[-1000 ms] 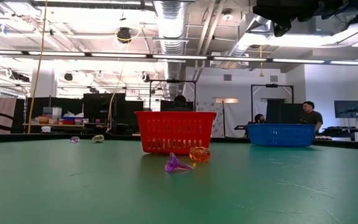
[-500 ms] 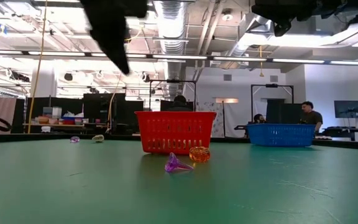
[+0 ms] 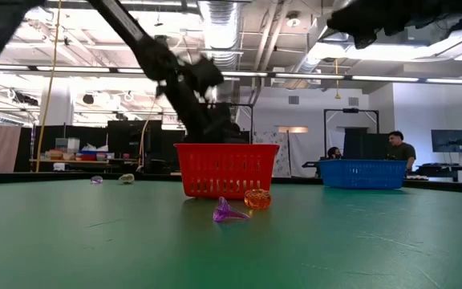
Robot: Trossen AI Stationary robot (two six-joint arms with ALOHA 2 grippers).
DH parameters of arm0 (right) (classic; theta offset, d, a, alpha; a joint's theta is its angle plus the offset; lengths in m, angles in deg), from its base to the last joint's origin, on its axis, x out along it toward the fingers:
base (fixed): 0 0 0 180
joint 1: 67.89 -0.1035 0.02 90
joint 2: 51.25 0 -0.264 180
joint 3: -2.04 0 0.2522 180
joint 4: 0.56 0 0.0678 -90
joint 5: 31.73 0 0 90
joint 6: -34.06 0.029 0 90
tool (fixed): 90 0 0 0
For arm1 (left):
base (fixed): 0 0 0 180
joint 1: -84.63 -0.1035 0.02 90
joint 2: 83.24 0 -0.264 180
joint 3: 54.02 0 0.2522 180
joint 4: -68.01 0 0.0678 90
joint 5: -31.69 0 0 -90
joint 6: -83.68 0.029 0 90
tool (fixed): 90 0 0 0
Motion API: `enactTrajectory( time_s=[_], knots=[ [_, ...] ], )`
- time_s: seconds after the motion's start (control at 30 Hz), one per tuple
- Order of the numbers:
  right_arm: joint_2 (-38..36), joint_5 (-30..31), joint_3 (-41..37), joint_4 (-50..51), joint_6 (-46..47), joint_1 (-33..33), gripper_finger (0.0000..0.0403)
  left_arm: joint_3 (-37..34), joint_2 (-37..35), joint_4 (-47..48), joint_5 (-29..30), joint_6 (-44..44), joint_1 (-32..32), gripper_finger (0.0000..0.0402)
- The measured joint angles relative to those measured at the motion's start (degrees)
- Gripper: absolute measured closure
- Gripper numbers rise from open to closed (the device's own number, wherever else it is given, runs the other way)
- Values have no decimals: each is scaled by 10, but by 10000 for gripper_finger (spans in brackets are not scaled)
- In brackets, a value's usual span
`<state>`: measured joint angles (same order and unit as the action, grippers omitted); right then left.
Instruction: Sort Halloween decoration
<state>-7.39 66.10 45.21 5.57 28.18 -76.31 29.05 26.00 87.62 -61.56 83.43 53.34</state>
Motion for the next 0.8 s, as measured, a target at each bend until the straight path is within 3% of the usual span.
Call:
enactTrajectory(
  time_s=[0.3,0.8],
  knots=[
    [0,1,0,88,-25,20,284,50,62,-13,-24,59,-17,231],
    [0,1,0,104,14,41,284,35,73,-12,-25,75,-30,248]
  ],
)
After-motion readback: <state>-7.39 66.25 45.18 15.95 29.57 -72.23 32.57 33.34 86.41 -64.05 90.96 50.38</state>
